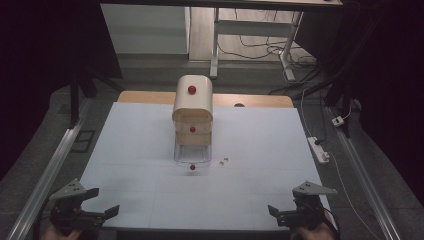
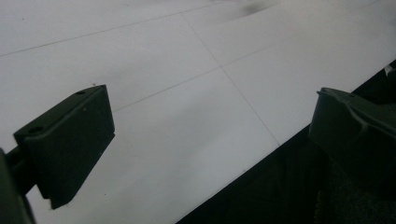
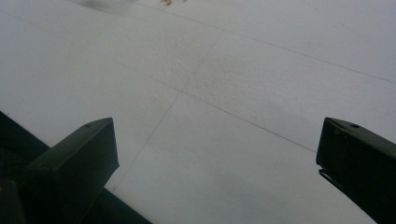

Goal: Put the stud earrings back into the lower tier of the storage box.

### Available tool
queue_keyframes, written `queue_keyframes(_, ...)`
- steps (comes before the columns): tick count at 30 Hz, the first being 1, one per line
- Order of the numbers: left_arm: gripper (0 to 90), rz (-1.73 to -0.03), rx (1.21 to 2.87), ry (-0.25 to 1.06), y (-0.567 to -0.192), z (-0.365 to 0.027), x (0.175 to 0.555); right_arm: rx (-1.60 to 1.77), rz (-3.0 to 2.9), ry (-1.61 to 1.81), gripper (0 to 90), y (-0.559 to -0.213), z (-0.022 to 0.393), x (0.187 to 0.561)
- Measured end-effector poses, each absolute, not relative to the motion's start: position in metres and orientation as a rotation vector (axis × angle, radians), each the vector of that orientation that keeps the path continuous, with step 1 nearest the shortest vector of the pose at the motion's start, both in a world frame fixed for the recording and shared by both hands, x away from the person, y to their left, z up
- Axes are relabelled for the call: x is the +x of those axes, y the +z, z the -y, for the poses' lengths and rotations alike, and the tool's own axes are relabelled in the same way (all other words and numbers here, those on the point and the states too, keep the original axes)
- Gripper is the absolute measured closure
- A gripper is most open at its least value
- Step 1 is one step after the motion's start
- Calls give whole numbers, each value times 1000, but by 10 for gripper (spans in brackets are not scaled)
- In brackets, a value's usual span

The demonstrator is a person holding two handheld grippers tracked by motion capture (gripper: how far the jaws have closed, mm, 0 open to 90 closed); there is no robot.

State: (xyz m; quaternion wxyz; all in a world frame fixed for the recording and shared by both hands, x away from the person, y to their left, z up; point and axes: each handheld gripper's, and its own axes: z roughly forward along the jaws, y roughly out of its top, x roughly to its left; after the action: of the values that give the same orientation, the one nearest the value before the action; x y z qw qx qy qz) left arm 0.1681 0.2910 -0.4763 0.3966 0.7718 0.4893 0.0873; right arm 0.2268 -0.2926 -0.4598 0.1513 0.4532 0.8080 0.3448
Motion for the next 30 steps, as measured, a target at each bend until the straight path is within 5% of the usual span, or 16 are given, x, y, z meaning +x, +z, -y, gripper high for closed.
queue_keyframes(30, 2, -1247, 1971, 211, -477, -290, 170, 1284, -2402, 979, 0, -461, 289, 230)
